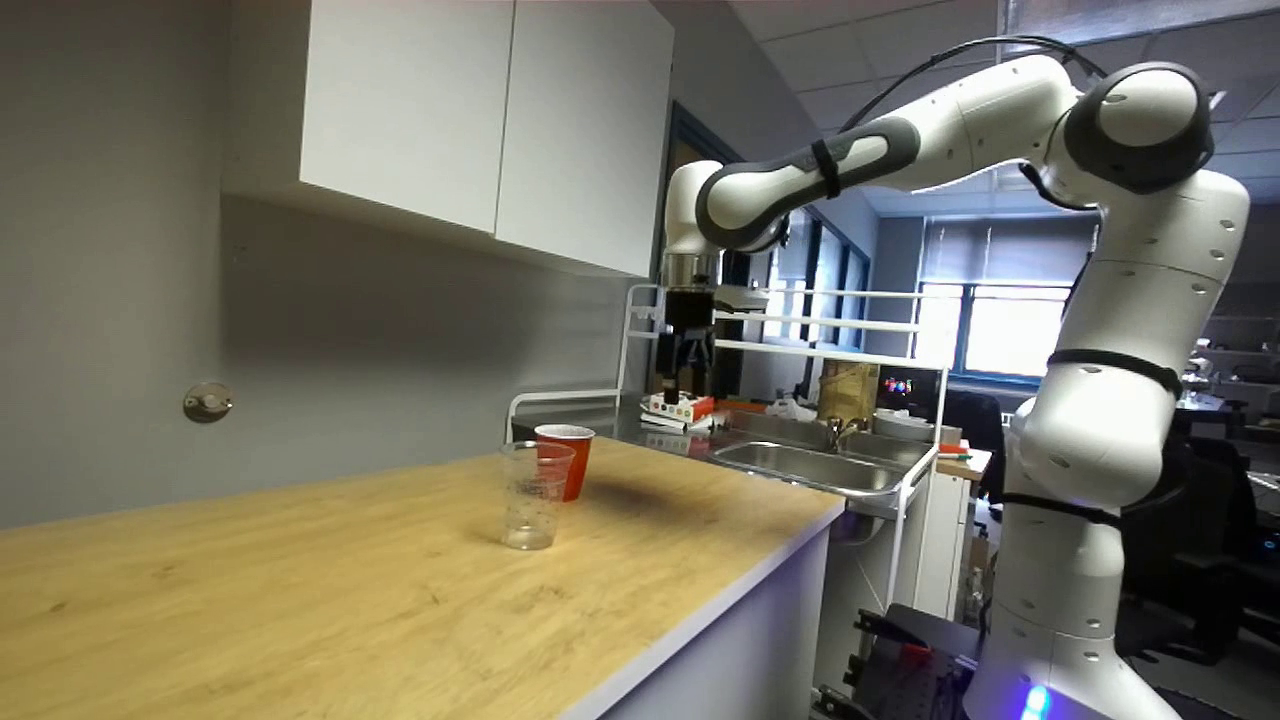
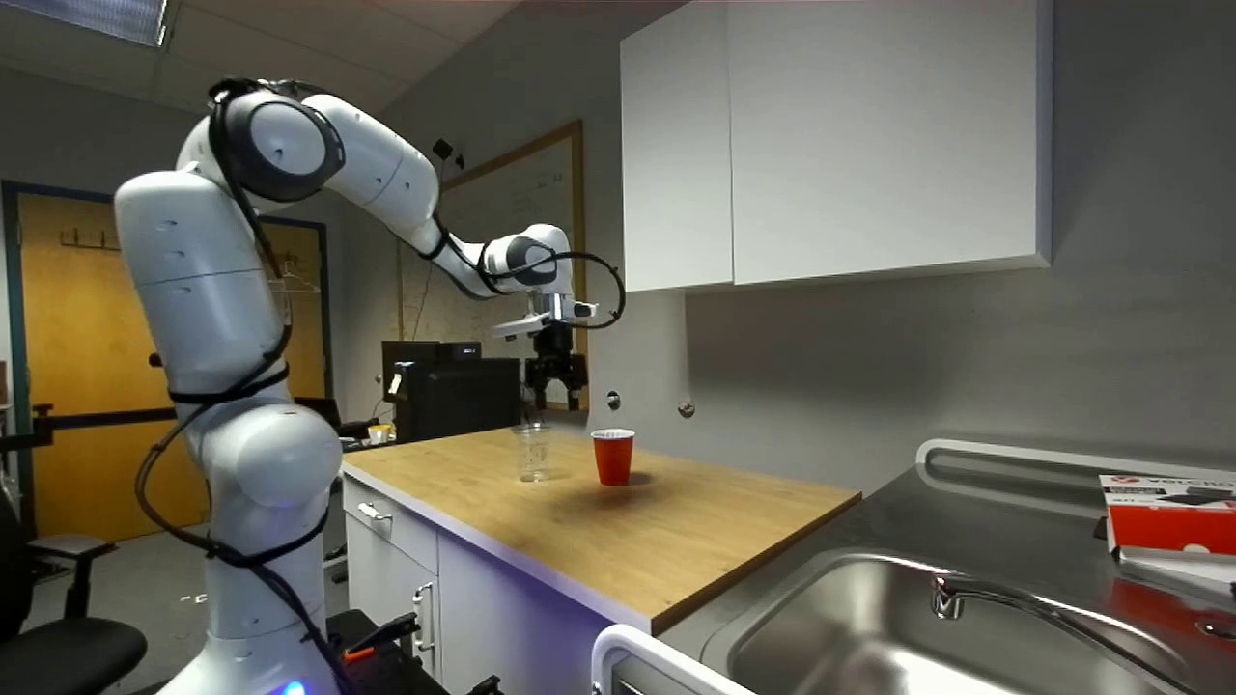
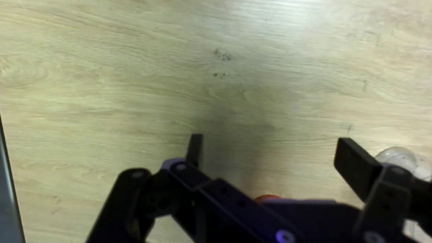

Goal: Pour the contents of the orange cup into the transparent one

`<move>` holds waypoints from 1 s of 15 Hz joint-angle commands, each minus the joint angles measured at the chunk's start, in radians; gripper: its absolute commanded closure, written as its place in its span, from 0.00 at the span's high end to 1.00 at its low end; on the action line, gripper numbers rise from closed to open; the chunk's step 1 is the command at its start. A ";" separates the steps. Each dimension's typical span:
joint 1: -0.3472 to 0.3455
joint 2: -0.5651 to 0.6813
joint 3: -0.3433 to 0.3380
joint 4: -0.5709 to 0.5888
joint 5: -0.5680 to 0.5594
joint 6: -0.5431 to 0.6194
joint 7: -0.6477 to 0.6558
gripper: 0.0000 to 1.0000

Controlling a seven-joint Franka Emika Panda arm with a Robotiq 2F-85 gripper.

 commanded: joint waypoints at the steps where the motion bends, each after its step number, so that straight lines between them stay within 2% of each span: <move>1: -0.008 0.165 0.009 0.189 -0.038 -0.020 0.026 1.00; 9: 0.000 0.470 -0.014 0.578 -0.029 -0.061 -0.009 1.00; 15: -0.020 0.625 -0.039 0.699 0.014 -0.104 -0.032 1.00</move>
